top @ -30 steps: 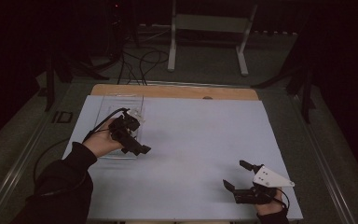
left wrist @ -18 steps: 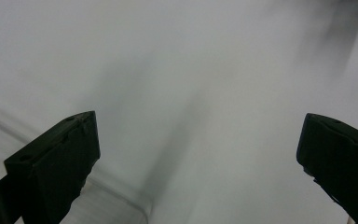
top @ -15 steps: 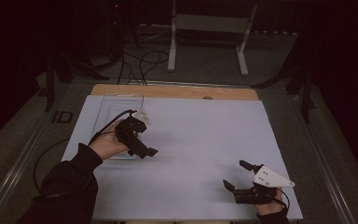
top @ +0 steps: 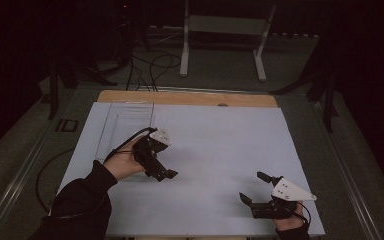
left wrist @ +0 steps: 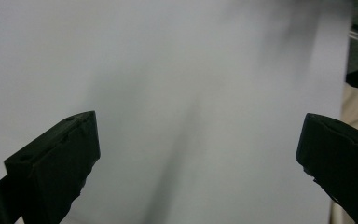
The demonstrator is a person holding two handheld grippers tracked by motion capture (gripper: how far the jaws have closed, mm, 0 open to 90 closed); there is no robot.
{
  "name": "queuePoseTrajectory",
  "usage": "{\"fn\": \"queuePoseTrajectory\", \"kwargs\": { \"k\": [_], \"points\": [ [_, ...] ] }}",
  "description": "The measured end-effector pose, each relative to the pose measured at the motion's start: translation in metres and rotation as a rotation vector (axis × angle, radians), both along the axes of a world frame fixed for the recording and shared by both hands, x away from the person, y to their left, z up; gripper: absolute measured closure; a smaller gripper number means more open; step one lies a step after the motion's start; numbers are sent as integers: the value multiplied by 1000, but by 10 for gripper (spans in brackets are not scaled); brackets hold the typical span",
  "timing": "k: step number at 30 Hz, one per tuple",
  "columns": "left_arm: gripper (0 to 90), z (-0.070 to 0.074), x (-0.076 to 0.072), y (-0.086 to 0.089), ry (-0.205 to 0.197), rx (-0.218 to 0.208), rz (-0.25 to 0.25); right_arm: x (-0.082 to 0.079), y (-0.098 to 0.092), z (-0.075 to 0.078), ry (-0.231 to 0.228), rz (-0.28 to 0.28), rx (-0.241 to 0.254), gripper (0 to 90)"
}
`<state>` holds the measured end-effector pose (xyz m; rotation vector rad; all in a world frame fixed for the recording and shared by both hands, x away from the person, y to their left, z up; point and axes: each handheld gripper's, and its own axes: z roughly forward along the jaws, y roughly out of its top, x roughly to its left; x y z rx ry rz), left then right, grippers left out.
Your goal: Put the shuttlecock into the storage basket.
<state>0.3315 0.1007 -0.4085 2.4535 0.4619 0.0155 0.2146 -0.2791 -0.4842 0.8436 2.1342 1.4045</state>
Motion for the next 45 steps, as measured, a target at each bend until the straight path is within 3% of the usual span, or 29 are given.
{"fn": "queuePoseTrajectory", "kwargs": {
  "k": [7,15,17,27,35,40,45],
  "points": [
    [1,-10,-11,-10,-13,-8,-54,0,0,0,1,0,0,92],
    [1,-22,-25,-15,-12,-1,-65,0,0,0,0,0,1,92],
    [1,-26,-29,-15,1,-17,-74,0,0,0,1,1,0,92],
    [1,-41,-39,-8,7,-16,-96,0,0,0,1,1,0,92],
    [1,-50,-46,0,9,-27,-81,0,0,0,2,2,-1,92],
    [8,-56,-53,7,-29,-6,-50,0,0,0,5,2,-5,92],
    [8,-60,-59,16,-18,-13,-46,0,0,0,7,3,-4,92]
  ]
}}
